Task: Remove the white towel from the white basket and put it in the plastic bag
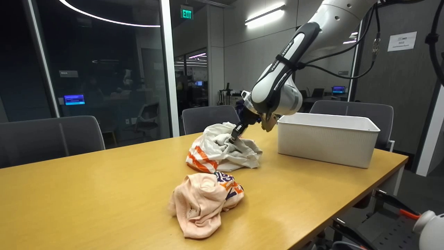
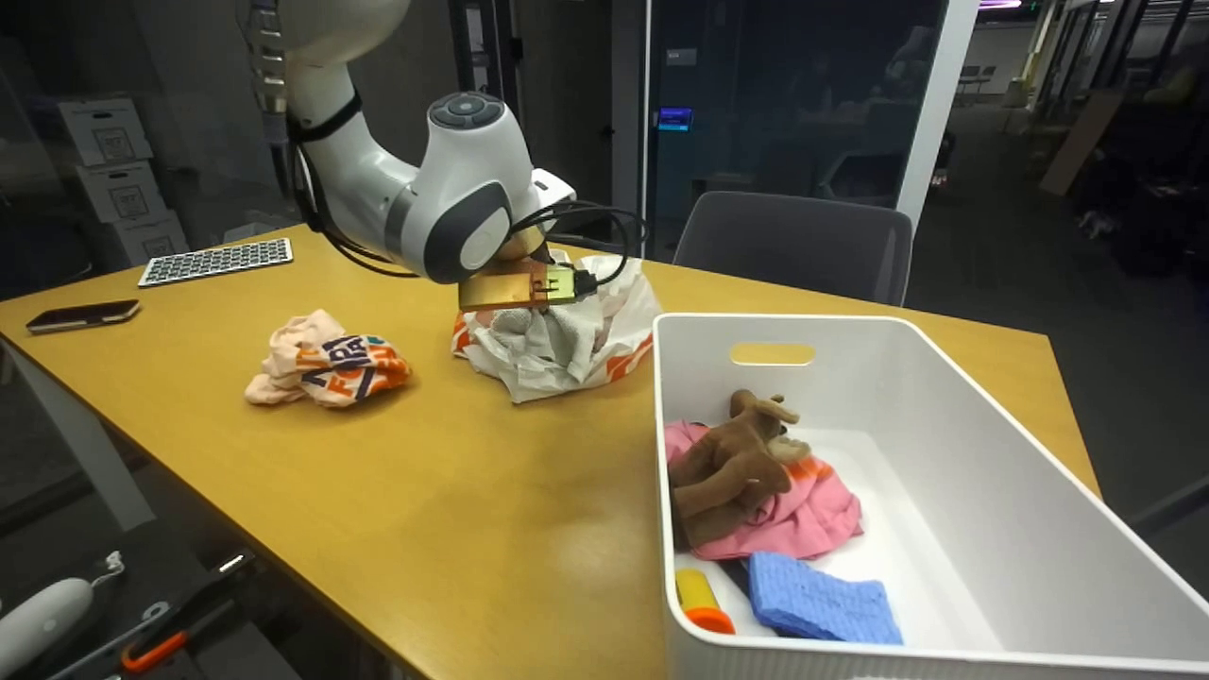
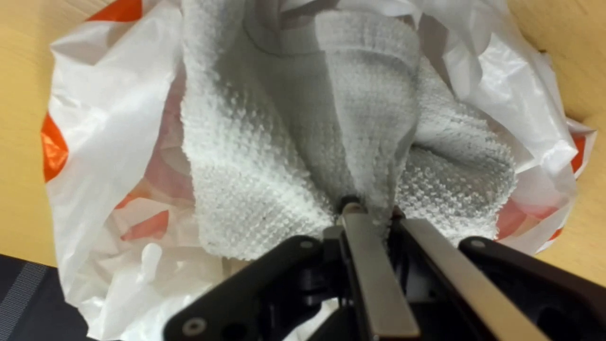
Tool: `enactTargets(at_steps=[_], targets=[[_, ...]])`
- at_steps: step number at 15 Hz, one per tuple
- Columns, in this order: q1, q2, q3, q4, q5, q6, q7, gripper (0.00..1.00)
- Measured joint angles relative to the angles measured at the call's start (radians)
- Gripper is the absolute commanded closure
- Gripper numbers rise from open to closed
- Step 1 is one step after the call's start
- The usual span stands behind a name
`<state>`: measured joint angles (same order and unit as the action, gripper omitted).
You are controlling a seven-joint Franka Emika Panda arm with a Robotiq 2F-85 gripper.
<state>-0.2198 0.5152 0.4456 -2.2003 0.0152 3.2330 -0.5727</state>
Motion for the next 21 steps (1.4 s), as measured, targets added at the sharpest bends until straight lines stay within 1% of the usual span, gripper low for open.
enactTargets(at_steps=[2,3,4,5,7,11,13,18,20,21], targets=[[-0.044,0.029,0.053,0.013,-0.012,0.007,-0.014,1.00],[-0.061,0.045,0.069,0.022,-0.014,0.005,-0.019,0.75],[-0.071,0.061,0.075,0.032,-0.015,0.002,-0.023,0.73],[-0.079,0.077,0.076,0.042,-0.015,-0.002,-0.024,0.67],[-0.099,0.104,0.083,0.062,-0.015,-0.010,-0.025,0.49],[-0.171,0.118,0.129,0.089,-0.111,-0.069,0.047,0.14],[-0.212,0.110,0.160,0.098,-0.114,-0.114,0.069,0.00],[-0.298,0.034,0.182,0.096,-0.090,-0.186,0.104,0.00],[-0.321,-0.020,0.177,0.084,-0.051,-0.257,0.129,0.00],[-0.316,-0.057,0.157,0.069,-0.024,-0.302,0.147,0.00]])
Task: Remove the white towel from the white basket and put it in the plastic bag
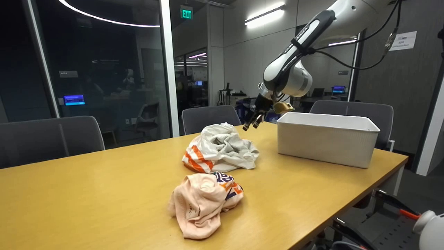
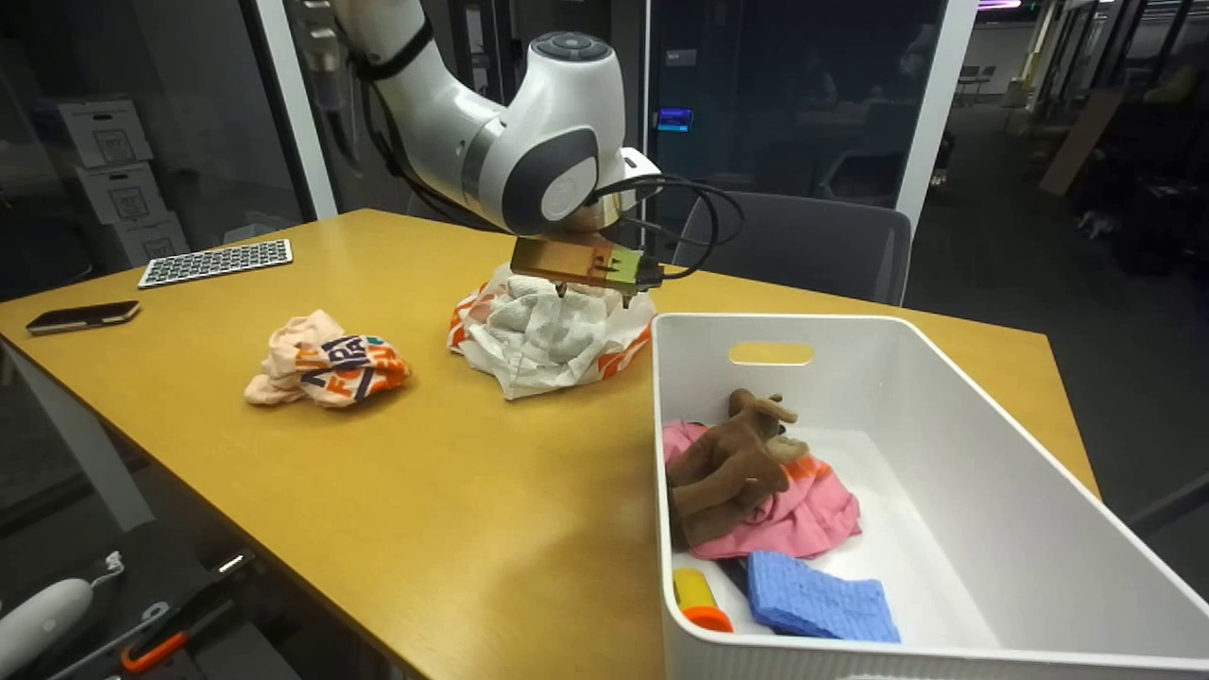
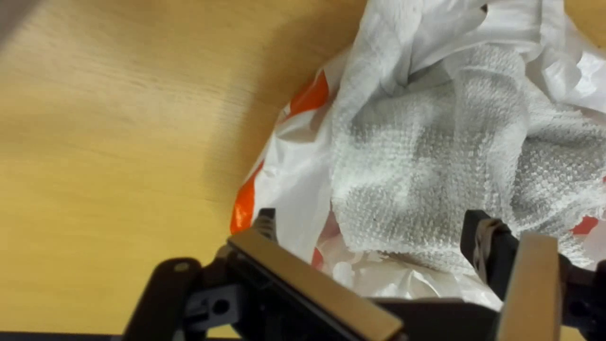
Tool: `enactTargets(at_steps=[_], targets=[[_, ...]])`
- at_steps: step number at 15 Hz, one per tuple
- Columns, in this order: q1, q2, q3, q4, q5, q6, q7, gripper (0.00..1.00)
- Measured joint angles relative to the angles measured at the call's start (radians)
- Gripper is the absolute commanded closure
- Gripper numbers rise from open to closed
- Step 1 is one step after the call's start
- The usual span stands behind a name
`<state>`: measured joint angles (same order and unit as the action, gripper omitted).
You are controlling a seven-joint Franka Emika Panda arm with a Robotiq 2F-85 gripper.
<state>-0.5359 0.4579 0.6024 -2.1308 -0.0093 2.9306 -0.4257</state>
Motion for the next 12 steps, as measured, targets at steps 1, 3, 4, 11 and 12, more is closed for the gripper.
enactTargets(at_steps=[1,3,4,11,12], targets=[[0.015,-0.043,-0.028,-0.021,0.026,-0.042,0.023,0.00],[0.076,-0.132,-0.097,-0.073,0.082,-0.126,0.078,0.00],[0.116,-0.175,-0.129,-0.098,0.110,-0.167,0.102,0.00],[0.394,-0.351,-0.234,-0.226,0.258,-0.225,0.029,0.00],[0.426,-0.368,-0.259,-0.239,0.228,-0.224,0.030,0.00]])
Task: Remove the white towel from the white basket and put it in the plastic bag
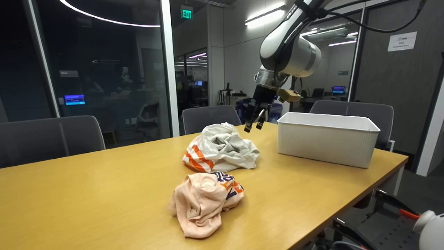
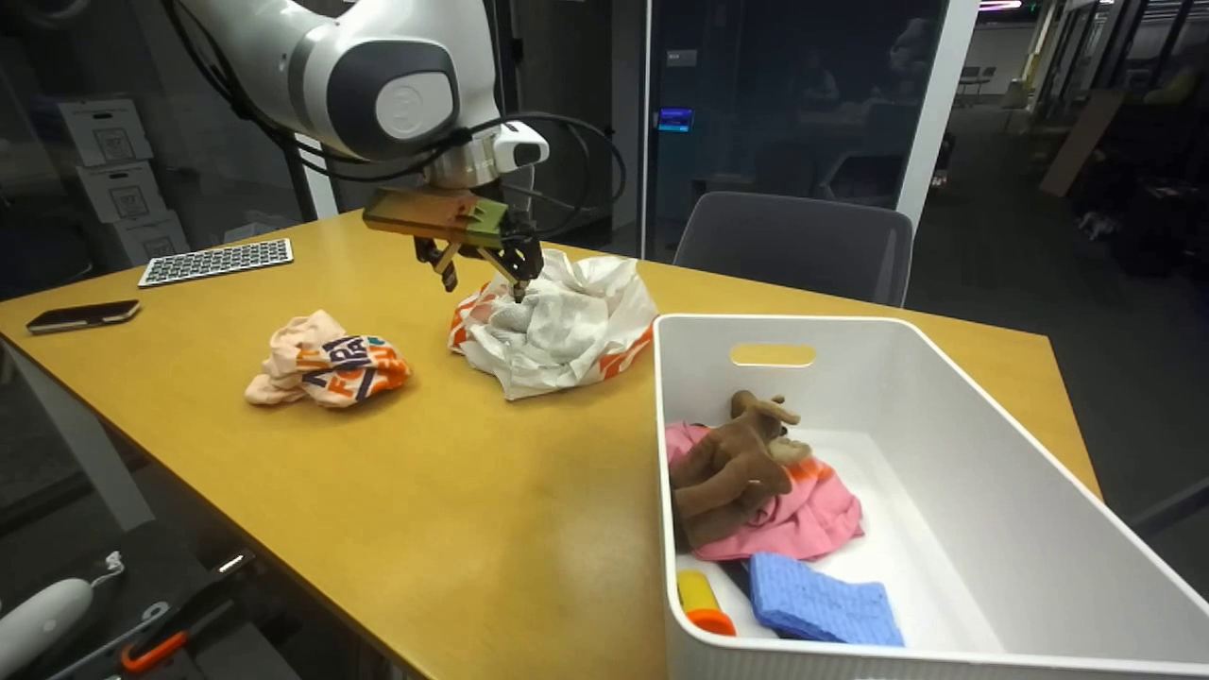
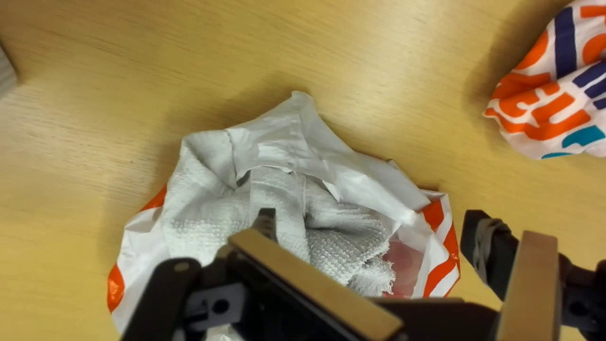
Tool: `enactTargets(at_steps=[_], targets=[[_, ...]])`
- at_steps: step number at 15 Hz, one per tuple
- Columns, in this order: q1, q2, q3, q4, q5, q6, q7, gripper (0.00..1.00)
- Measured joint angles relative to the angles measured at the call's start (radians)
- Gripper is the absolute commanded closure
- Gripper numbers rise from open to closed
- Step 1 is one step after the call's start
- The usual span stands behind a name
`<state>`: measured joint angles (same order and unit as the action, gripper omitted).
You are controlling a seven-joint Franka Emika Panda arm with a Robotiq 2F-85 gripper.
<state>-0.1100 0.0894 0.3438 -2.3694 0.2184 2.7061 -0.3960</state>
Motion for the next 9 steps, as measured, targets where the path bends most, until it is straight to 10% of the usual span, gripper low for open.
enactTargets(at_steps=[4,9], targets=[[0.061,-0.035,-0.067,-0.017,-0.028,-0.002,-0.005,0.00],[0.121,0.032,-0.071,-0.022,0.200,0.028,-0.179,0.00]])
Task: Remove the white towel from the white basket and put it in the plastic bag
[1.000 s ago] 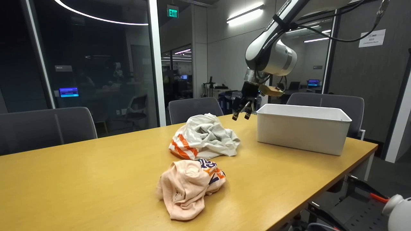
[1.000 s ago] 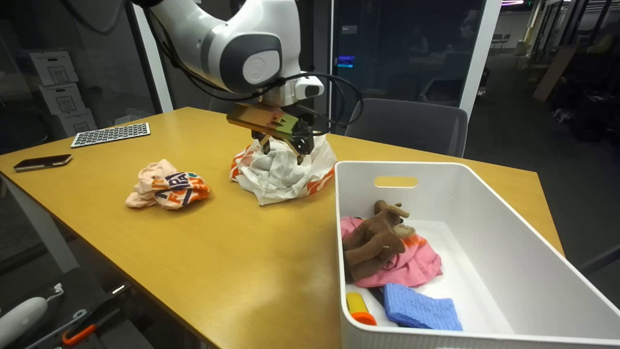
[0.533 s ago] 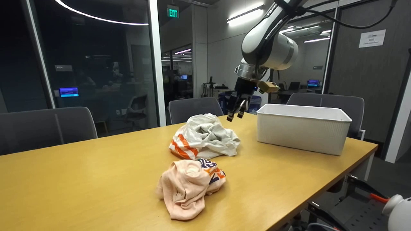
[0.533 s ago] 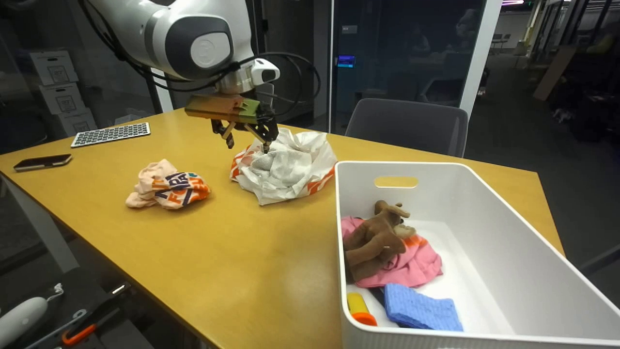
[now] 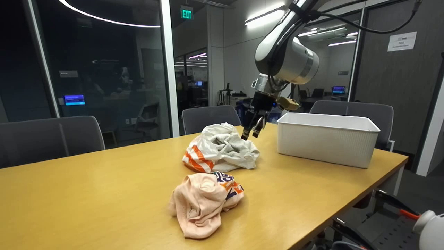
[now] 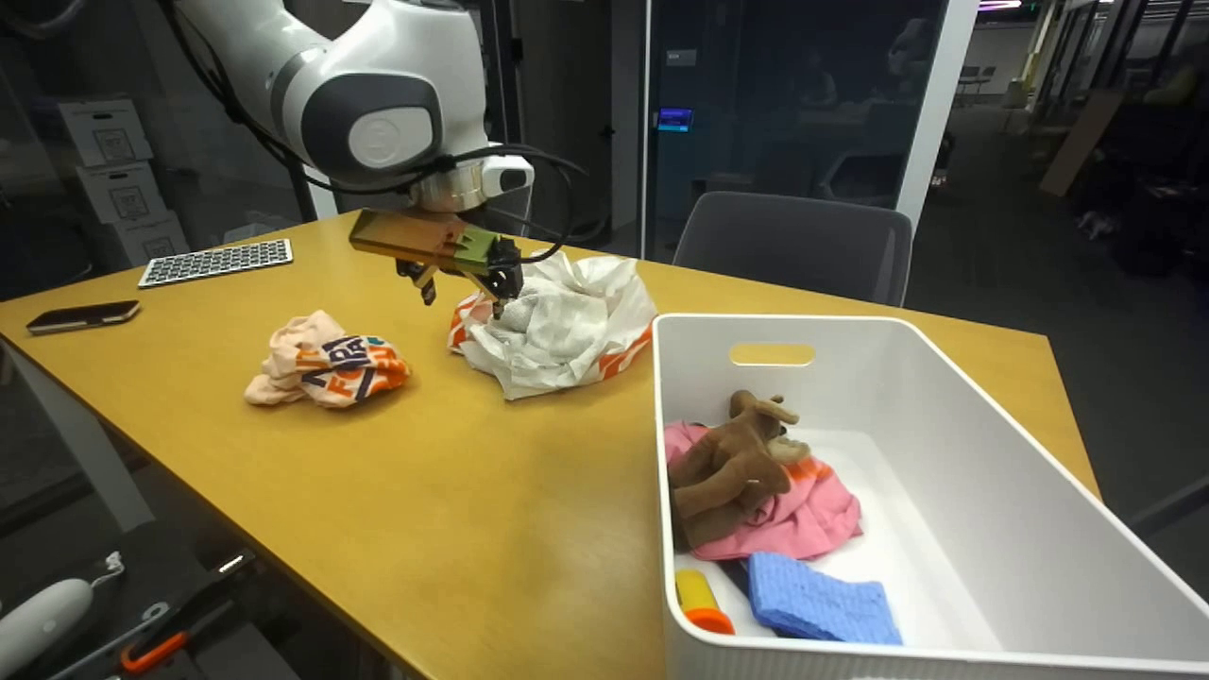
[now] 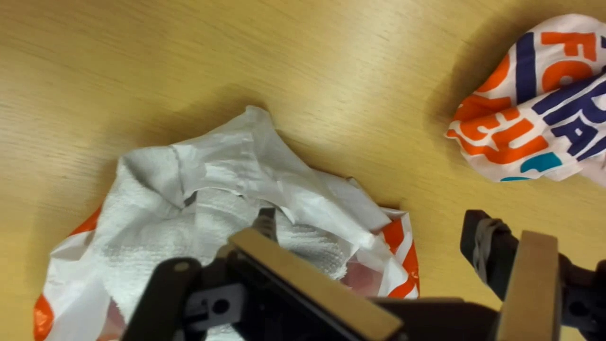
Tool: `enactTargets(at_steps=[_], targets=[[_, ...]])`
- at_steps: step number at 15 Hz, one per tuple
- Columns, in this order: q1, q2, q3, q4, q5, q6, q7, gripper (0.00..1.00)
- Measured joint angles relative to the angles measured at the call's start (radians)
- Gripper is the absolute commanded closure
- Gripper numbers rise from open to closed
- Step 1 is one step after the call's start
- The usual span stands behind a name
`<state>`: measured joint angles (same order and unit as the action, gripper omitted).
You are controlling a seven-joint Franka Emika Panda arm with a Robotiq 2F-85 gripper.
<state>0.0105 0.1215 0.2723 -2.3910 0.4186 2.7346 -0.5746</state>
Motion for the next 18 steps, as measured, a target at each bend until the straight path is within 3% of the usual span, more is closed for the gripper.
enactTargets(at_steps=[4,14,18], targets=[[0.013,0.060,0.031,-0.005,0.055,0.088,-0.155,0.00],[-0.023,0.209,0.062,-0.021,-0.102,0.370,-0.420,0.00],[-0.042,0.255,0.065,-0.008,-0.127,0.422,-0.495,0.00]])
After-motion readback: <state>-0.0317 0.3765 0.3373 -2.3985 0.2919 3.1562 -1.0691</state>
